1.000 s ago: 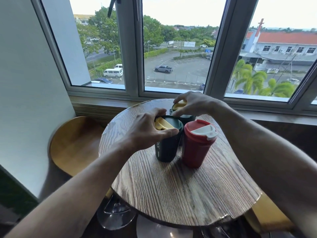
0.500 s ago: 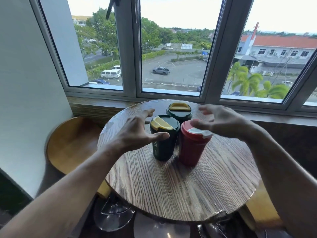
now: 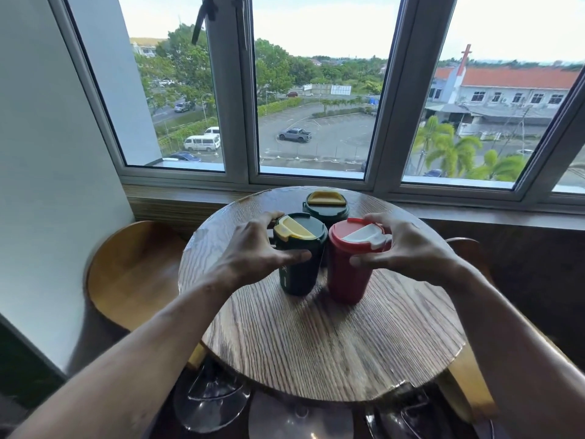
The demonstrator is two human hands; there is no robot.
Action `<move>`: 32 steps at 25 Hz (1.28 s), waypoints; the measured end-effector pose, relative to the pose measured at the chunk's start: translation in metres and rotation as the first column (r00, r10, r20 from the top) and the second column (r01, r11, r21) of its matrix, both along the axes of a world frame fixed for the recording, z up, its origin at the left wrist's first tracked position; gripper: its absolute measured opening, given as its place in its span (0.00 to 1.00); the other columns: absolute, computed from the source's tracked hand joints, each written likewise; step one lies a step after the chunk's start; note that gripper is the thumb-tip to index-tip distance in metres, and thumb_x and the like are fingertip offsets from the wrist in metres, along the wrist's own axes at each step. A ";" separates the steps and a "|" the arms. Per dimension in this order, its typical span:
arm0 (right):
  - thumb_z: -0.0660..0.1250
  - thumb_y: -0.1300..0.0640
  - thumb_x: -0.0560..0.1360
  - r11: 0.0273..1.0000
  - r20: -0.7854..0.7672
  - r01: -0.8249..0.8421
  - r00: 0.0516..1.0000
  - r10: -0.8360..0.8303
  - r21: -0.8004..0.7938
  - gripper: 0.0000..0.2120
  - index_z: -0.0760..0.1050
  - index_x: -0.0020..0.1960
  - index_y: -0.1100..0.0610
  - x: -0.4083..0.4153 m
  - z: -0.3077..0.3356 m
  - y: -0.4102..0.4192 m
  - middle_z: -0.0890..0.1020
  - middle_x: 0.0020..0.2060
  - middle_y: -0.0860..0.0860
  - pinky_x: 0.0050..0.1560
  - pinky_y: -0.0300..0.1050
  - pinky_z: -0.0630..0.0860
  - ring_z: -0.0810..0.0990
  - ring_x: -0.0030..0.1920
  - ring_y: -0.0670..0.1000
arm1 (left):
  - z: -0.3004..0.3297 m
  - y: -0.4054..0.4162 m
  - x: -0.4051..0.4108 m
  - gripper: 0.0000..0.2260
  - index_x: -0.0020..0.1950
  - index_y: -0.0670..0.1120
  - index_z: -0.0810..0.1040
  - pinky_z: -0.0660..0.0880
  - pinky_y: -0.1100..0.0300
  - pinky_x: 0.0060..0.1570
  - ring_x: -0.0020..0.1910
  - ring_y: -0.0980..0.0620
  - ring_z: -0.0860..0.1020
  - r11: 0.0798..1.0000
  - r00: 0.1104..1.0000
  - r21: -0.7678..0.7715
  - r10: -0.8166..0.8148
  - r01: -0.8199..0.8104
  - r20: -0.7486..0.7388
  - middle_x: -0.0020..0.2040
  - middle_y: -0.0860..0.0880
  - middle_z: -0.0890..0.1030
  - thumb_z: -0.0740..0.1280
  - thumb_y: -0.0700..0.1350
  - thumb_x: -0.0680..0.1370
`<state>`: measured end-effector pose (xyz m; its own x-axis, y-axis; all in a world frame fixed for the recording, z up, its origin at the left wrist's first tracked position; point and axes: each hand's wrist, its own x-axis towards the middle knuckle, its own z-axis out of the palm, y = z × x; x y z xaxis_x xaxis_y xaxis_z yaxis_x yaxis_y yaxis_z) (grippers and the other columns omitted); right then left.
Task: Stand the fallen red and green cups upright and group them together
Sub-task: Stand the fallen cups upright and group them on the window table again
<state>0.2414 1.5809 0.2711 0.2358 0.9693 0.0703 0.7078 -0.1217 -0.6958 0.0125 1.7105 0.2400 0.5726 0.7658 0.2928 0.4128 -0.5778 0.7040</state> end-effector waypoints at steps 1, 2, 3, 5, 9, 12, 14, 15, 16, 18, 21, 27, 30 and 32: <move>0.81 0.57 0.63 1.000 -0.017 -0.023 1.000 0.023 0.000 0.40 0.68 0.71 0.60 0.003 0.001 0.001 0.79 0.52 0.49 0.39 0.20 0.68 0.77 0.44 0.34 | 0.000 -0.001 0.000 0.40 0.69 0.48 0.71 0.70 0.80 0.42 0.50 0.57 0.79 1.000 1.000 -0.002 0.002 -0.002 0.009 0.57 0.51 0.81 0.79 0.58 0.61; 0.81 0.59 0.63 0.999 -0.026 -0.040 0.999 0.040 -0.002 0.39 0.68 0.70 0.60 0.005 0.001 0.002 0.79 0.53 0.49 0.40 0.21 0.68 0.78 0.43 0.32 | 0.000 -0.001 0.000 0.40 0.69 0.48 0.70 0.70 0.80 0.42 0.50 0.58 0.78 1.000 1.000 -0.010 -0.003 0.003 0.016 0.57 0.52 0.80 0.80 0.57 0.61; 0.80 0.60 0.63 0.999 -0.033 -0.052 0.998 0.052 -0.006 0.39 0.68 0.69 0.61 0.008 0.001 0.004 0.80 0.53 0.48 0.41 0.21 0.69 0.78 0.43 0.30 | 0.000 -0.001 0.001 0.40 0.70 0.47 0.70 0.70 0.80 0.43 0.51 0.57 0.78 1.000 1.000 -0.020 -0.012 0.012 0.019 0.57 0.53 0.80 0.80 0.56 0.61; 0.80 0.61 0.63 0.997 -0.070 -0.076 0.995 0.074 -0.024 0.39 0.67 0.70 0.61 0.012 0.002 0.006 0.79 0.53 0.45 0.44 0.23 0.71 0.78 0.45 0.29 | -0.001 0.002 0.002 0.42 0.70 0.48 0.70 0.75 0.73 0.50 0.53 0.56 0.79 0.999 1.000 -0.044 -0.023 0.024 0.013 0.57 0.53 0.80 0.79 0.59 0.60; 0.80 0.56 0.62 0.989 -0.130 -0.130 0.984 0.121 -0.064 0.47 0.62 0.75 0.58 0.023 0.001 0.010 0.76 0.64 0.49 0.59 0.34 0.73 0.79 0.57 0.42 | -0.002 0.010 0.002 0.44 0.70 0.52 0.70 0.76 0.55 0.59 0.56 0.56 0.79 0.994 1.000 -0.106 -0.026 0.024 -0.012 0.57 0.53 0.81 0.78 0.64 0.57; 0.80 0.54 0.61 0.985 -0.155 -0.154 0.978 0.141 -0.075 0.50 0.59 0.76 0.58 0.026 0.000 0.010 0.75 0.67 0.50 0.66 0.42 0.71 0.78 0.61 0.45 | -0.001 0.010 0.002 0.44 0.71 0.51 0.68 0.76 0.56 0.59 0.57 0.55 0.78 0.993 0.999 -0.110 -0.039 0.037 -0.016 0.60 0.52 0.80 0.79 0.61 0.59; 0.79 0.54 0.63 0.984 -0.163 -0.161 0.976 0.147 -0.071 0.48 0.59 0.76 0.57 0.025 -0.001 0.009 0.74 0.67 0.48 0.63 0.37 0.71 0.78 0.59 0.42 | 0.000 0.008 0.002 0.45 0.72 0.50 0.66 0.75 0.57 0.59 0.58 0.54 0.77 0.993 0.999 -0.106 -0.047 0.045 -0.014 0.64 0.49 0.77 0.79 0.60 0.59; 0.78 0.55 0.64 0.986 -0.170 -0.157 0.975 0.144 -0.064 0.46 0.58 0.76 0.56 0.025 -0.001 0.009 0.74 0.66 0.47 0.60 0.33 0.72 0.78 0.57 0.40 | 0.001 0.006 0.001 0.46 0.73 0.50 0.65 0.74 0.59 0.59 0.58 0.54 0.76 0.993 0.998 -0.105 -0.054 0.052 -0.012 0.66 0.48 0.76 0.79 0.60 0.59; 0.78 0.56 0.65 0.987 -0.177 -0.152 0.974 0.140 -0.057 0.45 0.58 0.76 0.56 0.024 -0.001 0.009 0.74 0.64 0.46 0.56 0.29 0.73 0.78 0.54 0.38 | 0.002 0.005 0.001 0.47 0.74 0.49 0.65 0.73 0.61 0.58 0.58 0.55 0.75 0.993 0.998 -0.101 -0.060 0.058 -0.014 0.68 0.47 0.74 0.78 0.60 0.60; 0.78 0.57 0.66 0.988 -0.178 -0.145 0.975 0.135 -0.046 0.44 0.59 0.76 0.56 0.023 -0.003 0.009 0.75 0.63 0.47 0.52 0.26 0.73 0.78 0.53 0.37 | 0.004 0.002 0.001 0.46 0.74 0.49 0.64 0.72 0.62 0.56 0.58 0.55 0.74 0.995 0.998 -0.084 -0.058 0.057 -0.017 0.68 0.47 0.74 0.77 0.61 0.60; 0.79 0.54 0.65 0.989 -0.161 -0.143 0.978 0.134 -0.045 0.44 0.61 0.75 0.56 0.024 -0.003 0.009 0.77 0.63 0.50 0.54 0.28 0.74 0.80 0.56 0.42 | 0.005 0.000 0.003 0.44 0.72 0.48 0.67 0.75 0.58 0.59 0.59 0.52 0.77 0.996 1.000 -0.081 -0.029 0.029 0.001 0.65 0.47 0.77 0.77 0.62 0.61; 0.78 0.54 0.65 0.983 -0.167 -0.175 0.972 0.163 -0.058 0.44 0.61 0.76 0.54 0.029 -0.004 0.011 0.77 0.64 0.50 0.58 0.31 0.72 0.79 0.58 0.45 | 0.006 -0.002 0.005 0.41 0.71 0.48 0.69 0.75 0.63 0.55 0.55 0.54 0.78 0.995 1.000 -0.094 -0.009 0.011 0.028 0.63 0.48 0.78 0.77 0.59 0.62; 0.78 0.54 0.65 0.981 -0.175 -0.183 0.970 0.170 -0.061 0.45 0.60 0.76 0.54 0.030 -0.004 0.012 0.76 0.65 0.51 0.62 0.36 0.72 0.79 0.60 0.47 | 0.005 -0.003 0.006 0.40 0.71 0.48 0.69 0.73 0.66 0.53 0.55 0.55 0.77 0.996 1.000 -0.088 0.001 0.001 0.021 0.64 0.48 0.78 0.77 0.58 0.63; 0.78 0.54 0.65 0.980 -0.181 -0.190 0.968 0.176 -0.065 0.46 0.59 0.76 0.55 0.030 -0.004 0.011 0.75 0.67 0.52 0.63 0.37 0.72 0.78 0.61 0.47 | 0.005 -0.003 0.006 0.41 0.72 0.48 0.68 0.72 0.67 0.53 0.56 0.55 0.76 0.996 1.000 -0.089 -0.004 0.006 0.015 0.65 0.47 0.77 0.77 0.58 0.63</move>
<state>0.2717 1.5924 0.2673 0.0554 0.9978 -0.0366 0.5926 -0.0623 -0.8031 0.0185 1.7071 0.2452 0.5726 0.7864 0.2319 0.3991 -0.5144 0.7590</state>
